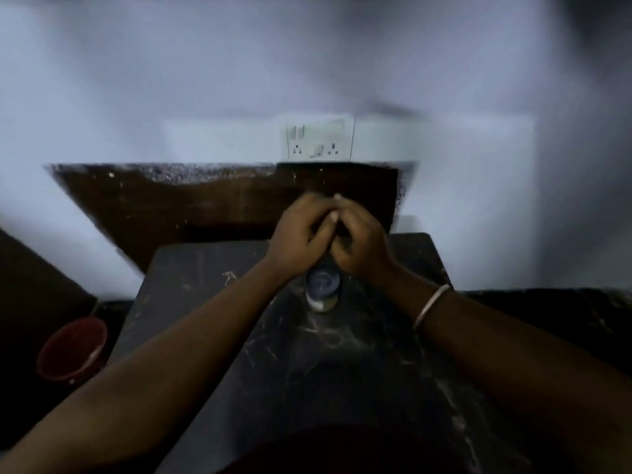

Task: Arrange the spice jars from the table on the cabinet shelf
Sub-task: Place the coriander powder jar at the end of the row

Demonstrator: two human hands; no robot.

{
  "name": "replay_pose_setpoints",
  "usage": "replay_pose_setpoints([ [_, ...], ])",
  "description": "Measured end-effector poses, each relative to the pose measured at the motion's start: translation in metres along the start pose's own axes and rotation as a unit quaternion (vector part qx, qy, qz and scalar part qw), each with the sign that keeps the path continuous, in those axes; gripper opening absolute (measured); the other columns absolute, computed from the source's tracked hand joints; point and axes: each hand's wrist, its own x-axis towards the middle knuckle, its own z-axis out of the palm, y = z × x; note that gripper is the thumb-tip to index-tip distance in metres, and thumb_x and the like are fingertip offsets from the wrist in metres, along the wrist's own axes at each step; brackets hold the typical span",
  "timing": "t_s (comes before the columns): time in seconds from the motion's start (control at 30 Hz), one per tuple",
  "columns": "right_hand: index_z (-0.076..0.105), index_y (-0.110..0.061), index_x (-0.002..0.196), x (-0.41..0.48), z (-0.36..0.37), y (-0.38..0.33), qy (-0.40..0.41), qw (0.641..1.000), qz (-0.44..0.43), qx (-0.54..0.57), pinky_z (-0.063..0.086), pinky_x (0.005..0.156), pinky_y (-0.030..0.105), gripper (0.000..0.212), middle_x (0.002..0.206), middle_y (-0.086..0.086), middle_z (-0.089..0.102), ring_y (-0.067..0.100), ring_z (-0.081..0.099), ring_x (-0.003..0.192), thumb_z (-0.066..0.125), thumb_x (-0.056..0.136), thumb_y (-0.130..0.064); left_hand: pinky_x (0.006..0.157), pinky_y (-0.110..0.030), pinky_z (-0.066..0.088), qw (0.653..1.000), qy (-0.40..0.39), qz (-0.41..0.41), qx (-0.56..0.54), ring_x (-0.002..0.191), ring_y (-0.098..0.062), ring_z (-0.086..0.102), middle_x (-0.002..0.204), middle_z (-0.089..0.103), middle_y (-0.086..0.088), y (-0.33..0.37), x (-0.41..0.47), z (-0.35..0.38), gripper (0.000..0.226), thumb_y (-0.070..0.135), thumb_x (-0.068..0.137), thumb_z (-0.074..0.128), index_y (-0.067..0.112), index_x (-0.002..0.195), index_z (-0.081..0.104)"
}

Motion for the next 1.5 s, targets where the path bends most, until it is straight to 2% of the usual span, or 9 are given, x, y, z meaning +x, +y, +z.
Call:
replay_pose_setpoints([
  [0.2,0.064,0.001,0.121,-0.055,0.068,0.05,-0.255,0.948,0.187,-0.037,0.048,0.102,0.053,0.038,0.129,0.024,0.056,0.041,0.057,0.12,0.072,0.085,-0.009,0.098,-0.044,0.056,0.955,-0.133,-0.266,-0.002,0.102,-0.003,0.06,0.121,0.061,0.003,-0.056,-0.119,0.023,0.04,0.016,0.098,0.067,0.023,0.137,0.06],
  [0.37,0.023,-0.033,0.162,-0.041,0.109,0.076,-0.43,0.855,0.267,-0.119,0.019,0.125,0.056,0.089,0.17,0.023,-0.004,0.048,0.003,0.155,0.072,0.09,-0.05,0.092,-0.027,0.052,0.911,-0.199,-0.36,-0.011,0.105,-0.004,0.06,0.13,0.062,0.0,-0.059,-0.168,0.01,0.039,0.018,0.099,0.064,0.025,0.137,0.058],
  [0.5,0.02,-0.037,0.162,-0.049,0.131,0.088,-0.473,0.823,0.289,-0.122,0.026,0.122,0.057,0.086,0.169,0.021,0.004,0.052,0.019,0.151,0.067,0.092,-0.055,0.102,-0.033,0.052,0.883,-0.22,-0.413,-0.044,0.117,-0.009,0.06,0.137,0.058,0.001,-0.054,-0.194,0.001,0.043,0.021,0.101,0.062,0.027,0.143,0.054],
  [0.77,0.034,-0.04,0.153,-0.122,0.118,0.051,-0.451,0.87,0.172,-0.097,0.048,0.106,0.048,0.08,0.157,0.009,0.026,0.039,0.045,0.131,0.075,0.085,-0.047,0.101,-0.039,0.054,0.862,-0.217,-0.448,-0.1,0.111,-0.009,0.064,0.125,0.065,0.003,-0.056,-0.204,0.01,0.036,0.021,0.102,0.06,0.028,0.137,0.056],
  [0.93,0.042,-0.028,0.151,-0.129,0.082,0.025,-0.451,0.856,0.224,0.116,0.042,0.091,0.006,0.092,0.142,-0.005,0.054,0.007,0.059,0.122,0.089,0.072,-0.035,0.094,-0.028,0.054,0.869,-0.176,-0.421,-0.192,0.108,-0.005,0.068,0.12,0.069,0.007,-0.052,-0.183,0.011,0.034,0.014,0.1,0.064,0.028,0.131,0.059],
  [1.1,0.042,-0.045,0.13,-0.066,0.012,-0.009,-0.401,0.866,0.253,0.161,0.051,0.077,0.015,0.078,0.126,-0.02,0.053,0.0,0.06,0.109,0.086,0.066,-0.052,0.097,-0.033,0.059,0.858,-0.208,-0.353,-0.309,0.124,-0.013,0.065,0.134,0.066,0.011,-0.01,-0.129,-0.015,0.043,0.022,0.105,0.052,0.043,0.142,0.053],
  [1.17,0.052,-0.036,0.125,-0.035,-0.019,-0.025,-0.321,0.891,0.25,0.199,0.058,0.082,0.028,0.069,0.131,-0.008,0.057,0.01,0.062,0.114,0.08,0.066,-0.058,0.094,-0.032,0.06,0.87,-0.171,-0.324,-0.33,0.124,-0.016,0.065,0.135,0.065,0.012,0.018,-0.1,-0.029,0.039,0.029,0.107,0.043,0.041,0.143,0.052],
  [1.3,0.061,-0.021,0.109,0.004,-0.059,-0.068,-0.121,0.923,0.216,0.296,0.059,0.077,0.025,0.042,0.108,0.0,0.066,0.006,0.068,0.093,0.061,0.081,-0.053,0.105,-0.068,0.047,0.895,-0.044,-0.295,-0.333,0.129,-0.039,0.059,0.141,0.058,-0.017,0.066,-0.051,-0.047,0.054,0.042,0.102,0.035,0.012,0.144,0.052],
  [1.5,0.061,0.006,0.105,0.025,-0.081,-0.113,0.009,0.91,0.15,0.387,0.053,0.076,0.029,0.042,0.1,0.02,0.066,0.024,0.064,0.089,0.05,0.096,-0.033,0.107,-0.065,0.048,0.878,0.038,-0.268,-0.394,0.127,-0.045,0.059,0.138,0.059,-0.022,0.118,-0.017,-0.068,0.049,0.056,0.095,0.046,0.023,0.129,0.059],
])
